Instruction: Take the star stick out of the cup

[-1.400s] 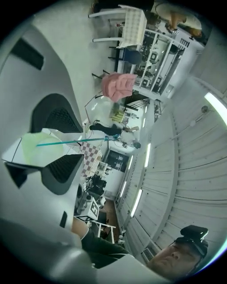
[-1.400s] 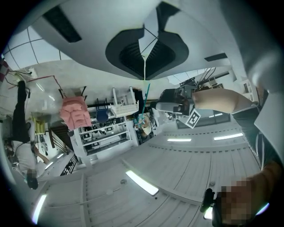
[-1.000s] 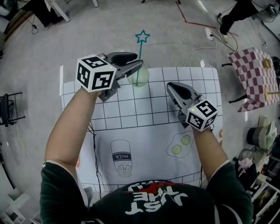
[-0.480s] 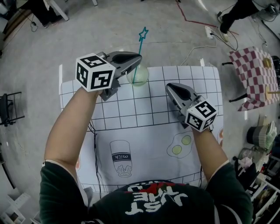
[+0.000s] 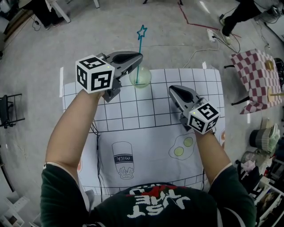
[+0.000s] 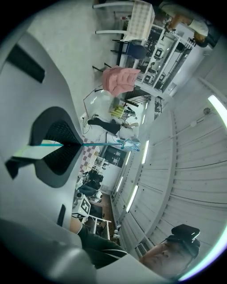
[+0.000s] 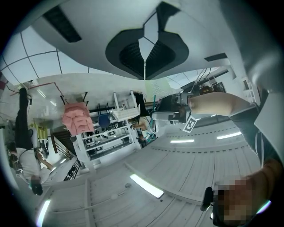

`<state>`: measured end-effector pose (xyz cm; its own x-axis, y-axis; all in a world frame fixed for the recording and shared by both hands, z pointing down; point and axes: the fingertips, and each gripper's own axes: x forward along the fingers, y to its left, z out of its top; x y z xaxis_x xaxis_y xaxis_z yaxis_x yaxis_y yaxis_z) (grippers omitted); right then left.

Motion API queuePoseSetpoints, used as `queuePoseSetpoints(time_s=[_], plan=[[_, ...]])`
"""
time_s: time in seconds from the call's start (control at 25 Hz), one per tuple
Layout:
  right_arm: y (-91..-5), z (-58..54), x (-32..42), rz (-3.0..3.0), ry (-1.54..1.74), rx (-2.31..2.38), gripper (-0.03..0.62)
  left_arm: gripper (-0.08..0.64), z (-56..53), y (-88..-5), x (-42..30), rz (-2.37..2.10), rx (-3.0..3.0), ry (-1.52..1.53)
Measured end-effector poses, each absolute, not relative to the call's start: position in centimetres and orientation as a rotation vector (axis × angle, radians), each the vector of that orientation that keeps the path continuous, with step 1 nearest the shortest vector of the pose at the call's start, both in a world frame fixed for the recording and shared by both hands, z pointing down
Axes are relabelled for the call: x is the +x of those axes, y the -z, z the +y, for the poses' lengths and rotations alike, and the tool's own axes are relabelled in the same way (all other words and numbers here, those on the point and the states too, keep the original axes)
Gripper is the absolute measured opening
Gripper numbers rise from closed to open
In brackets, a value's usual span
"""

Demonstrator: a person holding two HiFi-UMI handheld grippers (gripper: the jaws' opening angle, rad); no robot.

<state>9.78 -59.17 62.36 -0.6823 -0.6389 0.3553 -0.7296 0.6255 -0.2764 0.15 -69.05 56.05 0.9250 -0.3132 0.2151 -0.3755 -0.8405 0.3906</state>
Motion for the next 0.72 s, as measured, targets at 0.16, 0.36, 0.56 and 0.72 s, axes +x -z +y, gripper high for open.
queuePoseSetpoints(time_s=[0.16,0.36,0.56,0.72], plan=[[-61.5,-58.9,9.9,-2.625,-0.581,1.131,0.034,0.008,-69.3,-54.6,-0.4,-0.532,2.661,-0.159],[-59.9,-58.3,10.0,-2.629,-0.553,1.144,0.034,0.008,-69.4,-52.1,-1.3,-0.579,2.692,-0.116],[-58.0,-57.6,10.0,-2.639,-0.522,1.162,0.034,0.009,-69.1,-48.7,-2.0,-0.614,2.734,-0.089],[-55.6,-56.7,9.7,-2.651,-0.493,1.167,0.034,0.008,-68.4,-45.0,-2.2,-0.627,2.768,-0.063]])
